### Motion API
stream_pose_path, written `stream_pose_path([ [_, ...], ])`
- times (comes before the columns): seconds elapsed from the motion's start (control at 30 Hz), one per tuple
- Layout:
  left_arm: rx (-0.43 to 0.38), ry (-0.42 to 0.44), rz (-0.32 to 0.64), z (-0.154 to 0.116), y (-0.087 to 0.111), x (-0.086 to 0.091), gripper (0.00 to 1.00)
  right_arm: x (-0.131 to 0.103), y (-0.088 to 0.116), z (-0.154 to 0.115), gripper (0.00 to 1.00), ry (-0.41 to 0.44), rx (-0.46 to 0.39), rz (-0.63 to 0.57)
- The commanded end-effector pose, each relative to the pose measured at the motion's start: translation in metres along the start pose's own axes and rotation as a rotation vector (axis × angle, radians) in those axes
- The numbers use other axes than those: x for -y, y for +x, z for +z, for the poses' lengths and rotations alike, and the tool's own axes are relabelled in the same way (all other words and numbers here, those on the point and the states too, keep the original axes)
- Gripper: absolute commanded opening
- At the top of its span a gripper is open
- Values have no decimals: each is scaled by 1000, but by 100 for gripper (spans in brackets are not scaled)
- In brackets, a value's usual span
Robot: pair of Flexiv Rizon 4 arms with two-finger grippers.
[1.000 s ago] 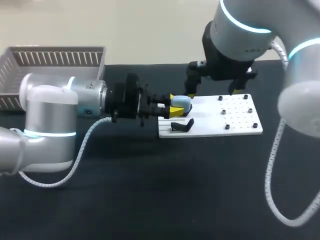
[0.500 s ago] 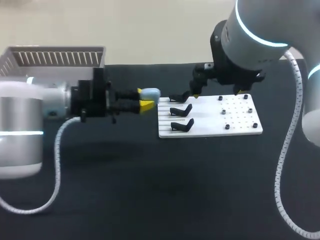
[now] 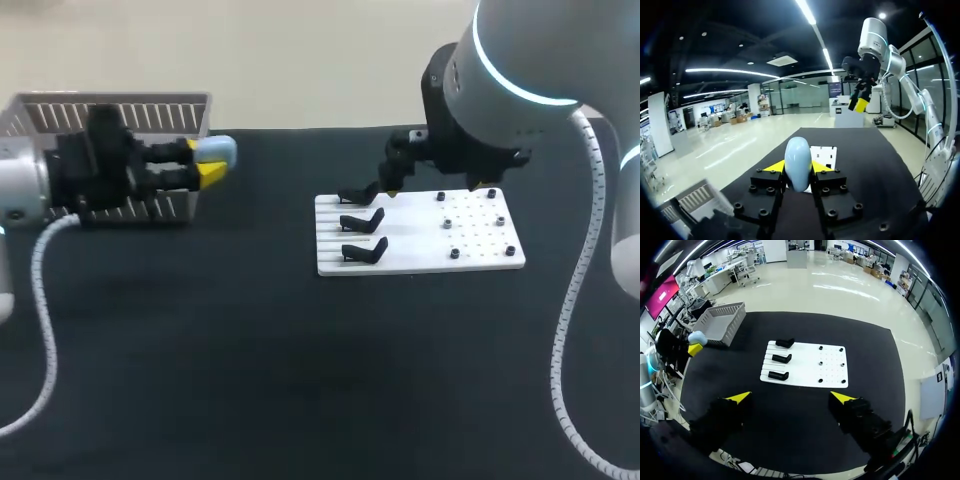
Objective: Pick up each earbud case from the left stands, insert the matching earbuds, close the lid, and place the case in the box.
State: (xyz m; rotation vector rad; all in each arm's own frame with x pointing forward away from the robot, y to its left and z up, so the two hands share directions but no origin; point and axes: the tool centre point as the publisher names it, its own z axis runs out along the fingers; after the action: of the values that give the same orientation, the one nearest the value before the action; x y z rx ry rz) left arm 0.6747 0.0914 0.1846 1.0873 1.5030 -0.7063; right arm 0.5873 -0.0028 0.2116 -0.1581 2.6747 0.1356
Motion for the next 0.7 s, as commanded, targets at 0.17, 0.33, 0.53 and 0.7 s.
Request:
stream_pose_path([
  [0.17, -41, -425, -12, -49, 15, -46, 0, 1, 2, 0, 100, -1, 8, 2],
  [0.33, -50, -479, -29, -63, 27, -71, 0, 1, 2, 0, 100, -1, 8, 2],
  [0.53, -75, -551, -40, -87, 38, -97, 0, 1, 2, 0, 100, -1, 8, 2],
  [0.7, -108, -600, -49, -110, 50, -126, 0, 1, 2, 0, 100, -1, 8, 2],
])
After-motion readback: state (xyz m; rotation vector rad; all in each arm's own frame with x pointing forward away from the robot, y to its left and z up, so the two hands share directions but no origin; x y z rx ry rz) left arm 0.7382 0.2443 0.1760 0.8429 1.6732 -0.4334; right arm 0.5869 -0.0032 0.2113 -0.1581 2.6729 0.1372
